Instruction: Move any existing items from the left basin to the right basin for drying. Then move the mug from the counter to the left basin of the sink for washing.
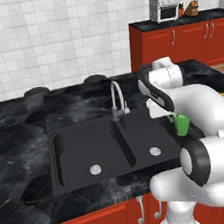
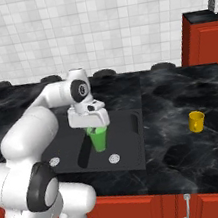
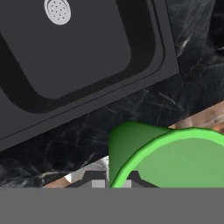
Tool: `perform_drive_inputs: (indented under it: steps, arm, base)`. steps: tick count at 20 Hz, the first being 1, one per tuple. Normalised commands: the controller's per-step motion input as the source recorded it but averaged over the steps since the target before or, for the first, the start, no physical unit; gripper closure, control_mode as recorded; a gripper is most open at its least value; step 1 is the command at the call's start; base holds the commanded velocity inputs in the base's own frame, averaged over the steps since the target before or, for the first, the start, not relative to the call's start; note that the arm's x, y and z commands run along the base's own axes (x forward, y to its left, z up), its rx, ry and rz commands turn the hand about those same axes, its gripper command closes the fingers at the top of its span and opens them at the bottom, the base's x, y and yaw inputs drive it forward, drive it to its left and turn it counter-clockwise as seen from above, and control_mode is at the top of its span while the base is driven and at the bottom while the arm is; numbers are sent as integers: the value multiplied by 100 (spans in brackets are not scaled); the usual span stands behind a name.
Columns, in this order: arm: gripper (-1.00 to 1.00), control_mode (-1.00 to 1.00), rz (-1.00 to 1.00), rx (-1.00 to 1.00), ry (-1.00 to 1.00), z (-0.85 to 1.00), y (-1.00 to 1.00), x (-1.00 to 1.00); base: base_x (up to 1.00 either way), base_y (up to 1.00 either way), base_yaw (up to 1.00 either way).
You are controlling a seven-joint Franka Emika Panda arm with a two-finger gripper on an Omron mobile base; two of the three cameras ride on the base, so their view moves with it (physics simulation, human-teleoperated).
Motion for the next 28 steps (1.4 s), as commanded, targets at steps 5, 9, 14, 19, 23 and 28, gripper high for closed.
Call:
perform_drive_inputs:
  steps: [5,9,14,19,23,28]
  arm:
    - [100,-100,16,7,-1,-7,-21,23]
    - [100,-100,16,9,0,-7,-20,16]
    - [100,-100,15,7,0,-11,-8,12]
    - [100,-100,14,2,0,-20,-1,10]
    - [100,-100,15,1,0,-23,-1,3]
    - [100,-100,15,3,0,-16,0,1]
  base:
    - [0,0,0]
    - [0,0,0]
    - [0,0,0]
    - [0,0,0]
    - [0,0,0]
    - [0,0,0]
